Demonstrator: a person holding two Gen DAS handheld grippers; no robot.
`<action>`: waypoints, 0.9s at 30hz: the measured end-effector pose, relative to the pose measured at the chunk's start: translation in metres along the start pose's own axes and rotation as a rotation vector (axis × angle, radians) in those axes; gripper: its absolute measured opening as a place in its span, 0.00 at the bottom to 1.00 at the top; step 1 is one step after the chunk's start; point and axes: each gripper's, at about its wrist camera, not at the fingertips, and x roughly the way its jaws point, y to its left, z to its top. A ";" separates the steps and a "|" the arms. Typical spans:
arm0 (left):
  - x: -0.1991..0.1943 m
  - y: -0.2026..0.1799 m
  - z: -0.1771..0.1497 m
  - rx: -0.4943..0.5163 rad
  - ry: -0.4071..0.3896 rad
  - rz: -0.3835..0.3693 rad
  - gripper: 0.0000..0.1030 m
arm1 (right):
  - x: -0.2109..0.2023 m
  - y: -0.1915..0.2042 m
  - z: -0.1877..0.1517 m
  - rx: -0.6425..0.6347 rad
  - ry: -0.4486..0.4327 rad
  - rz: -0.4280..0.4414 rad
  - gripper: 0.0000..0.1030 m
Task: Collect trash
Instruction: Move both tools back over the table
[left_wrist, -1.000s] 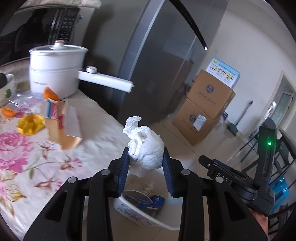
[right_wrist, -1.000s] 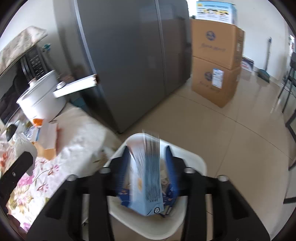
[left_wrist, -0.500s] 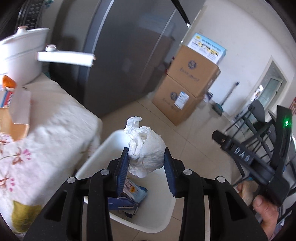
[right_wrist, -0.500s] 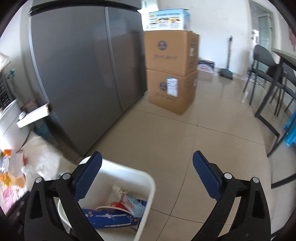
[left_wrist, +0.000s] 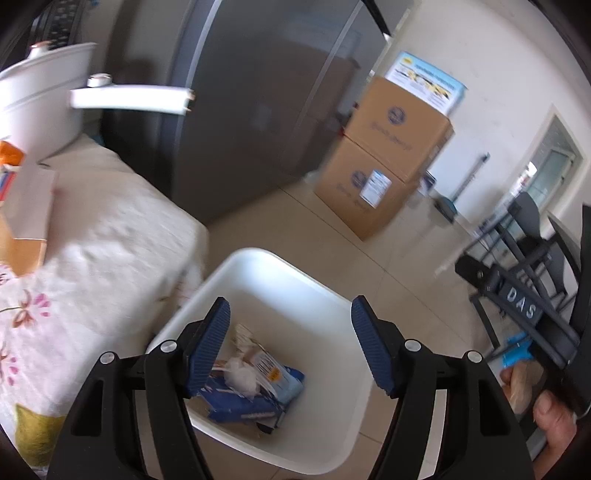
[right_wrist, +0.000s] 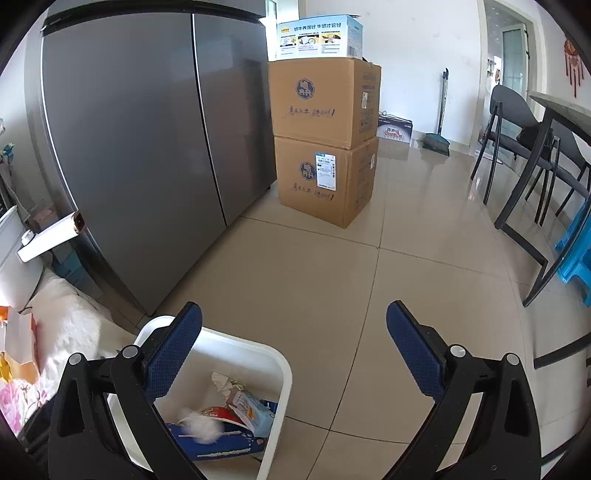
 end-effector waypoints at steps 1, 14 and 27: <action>-0.004 0.003 0.001 -0.007 -0.014 0.016 0.65 | 0.000 0.002 0.001 -0.006 -0.001 0.001 0.93; -0.045 0.041 0.014 -0.094 -0.128 0.213 0.79 | -0.022 0.058 -0.011 -0.143 -0.049 0.060 0.93; -0.093 0.105 0.016 -0.190 -0.162 0.355 0.79 | -0.042 0.143 -0.025 -0.284 -0.053 0.200 0.93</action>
